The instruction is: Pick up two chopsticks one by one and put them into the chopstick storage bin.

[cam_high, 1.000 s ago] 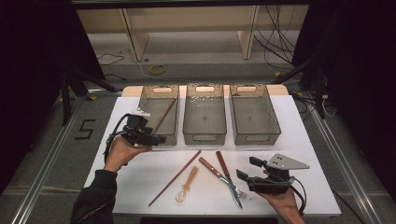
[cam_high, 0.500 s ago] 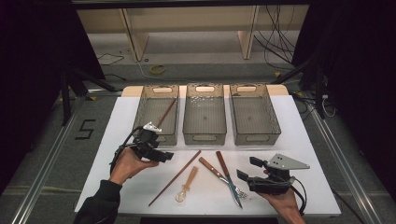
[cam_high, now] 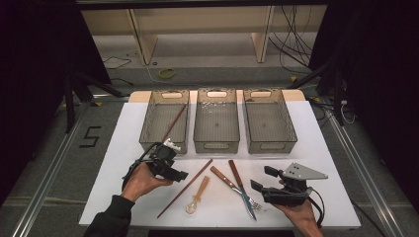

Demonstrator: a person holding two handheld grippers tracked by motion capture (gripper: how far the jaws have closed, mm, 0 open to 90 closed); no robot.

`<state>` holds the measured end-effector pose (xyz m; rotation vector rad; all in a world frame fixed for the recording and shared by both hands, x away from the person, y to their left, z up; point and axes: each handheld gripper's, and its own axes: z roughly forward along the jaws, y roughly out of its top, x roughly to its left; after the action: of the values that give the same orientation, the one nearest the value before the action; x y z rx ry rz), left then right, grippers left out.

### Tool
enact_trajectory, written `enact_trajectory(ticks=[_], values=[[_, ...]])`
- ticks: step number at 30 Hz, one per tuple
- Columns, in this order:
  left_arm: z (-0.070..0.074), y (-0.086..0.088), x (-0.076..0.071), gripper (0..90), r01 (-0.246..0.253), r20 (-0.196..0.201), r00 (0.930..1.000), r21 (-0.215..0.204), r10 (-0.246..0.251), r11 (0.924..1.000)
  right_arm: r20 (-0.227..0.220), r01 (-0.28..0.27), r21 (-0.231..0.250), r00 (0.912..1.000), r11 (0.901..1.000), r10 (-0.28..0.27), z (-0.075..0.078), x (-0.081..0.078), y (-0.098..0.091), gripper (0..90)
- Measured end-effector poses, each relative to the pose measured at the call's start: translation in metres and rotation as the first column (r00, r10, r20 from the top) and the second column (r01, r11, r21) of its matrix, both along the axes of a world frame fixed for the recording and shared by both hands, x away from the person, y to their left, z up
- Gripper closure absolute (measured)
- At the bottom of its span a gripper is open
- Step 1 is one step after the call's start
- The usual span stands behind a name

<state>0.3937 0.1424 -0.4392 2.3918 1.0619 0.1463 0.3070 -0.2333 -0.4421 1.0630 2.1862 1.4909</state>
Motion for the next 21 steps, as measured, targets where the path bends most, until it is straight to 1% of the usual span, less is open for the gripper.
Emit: enact_trajectory(ticks=[4, 9, 12, 13, 16, 18, 19, 21], values=[[-0.001, -0.005, -0.004, 29.9, 0.011, -0.007, 0.9999, 0.014, -0.011, 0.9998, -0.001, 0.002, -0.001, 1.0, 1.0, -0.002, 0.0, 0.0, 0.0, 28.3], [-0.005, -0.011, -0.007, 35.5, 0.026, -0.02, 0.9995, 0.043, -0.025, 0.9987, -0.002, 0.002, 0.001, 1.0, 1.0, -0.002, 0.0, 0.0, -0.001, 28.3], [-0.008, -0.015, -0.009, 40.4, 0.045, -0.029, 0.9986, 0.043, -0.044, 0.9981, -0.002, 0.001, 0.001, 1.0, 1.0, -0.001, 0.0, 0.0, -0.001, 28.3], [-0.009, -0.016, -0.009, 41.6, 0.043, -0.034, 0.9985, 0.04, -0.042, 0.9983, -0.002, 0.001, 0.001, 1.0, 1.0, -0.001, 0.0, 0.0, -0.001, 28.3], [-0.013, -0.018, -0.01, 47.1, 0.06, -0.055, 0.9968, 0.051, -0.057, 0.9969, 0.0, 0.0, 0.001, 1.0, 1.0, 0.0, 0.001, 0.0, -0.001, 28.3], [-0.016, -0.02, -0.01, 50.1, 0.064, -0.064, 0.9961, 0.048, -0.061, 0.9968, -0.002, 0.0, 0.001, 1.0, 1.0, 0.0, 0.0, 0.0, -0.001, 28.3], [-0.017, -0.02, -0.01, 51.4, 0.068, -0.071, 0.9954, 0.054, -0.064, 0.9962, -0.002, 0.0, 0.001, 1.0, 1.0, 0.0, 0.0, 0.0, -0.001, 28.3], [-0.018, -0.021, -0.011, 54.8, 0.075, -0.071, 0.995, 0.059, -0.071, 0.9955, -0.001, -0.001, 0.001, 1.0, 1.0, 0.001, 0.001, 0.0, 0.0, 28.3]])
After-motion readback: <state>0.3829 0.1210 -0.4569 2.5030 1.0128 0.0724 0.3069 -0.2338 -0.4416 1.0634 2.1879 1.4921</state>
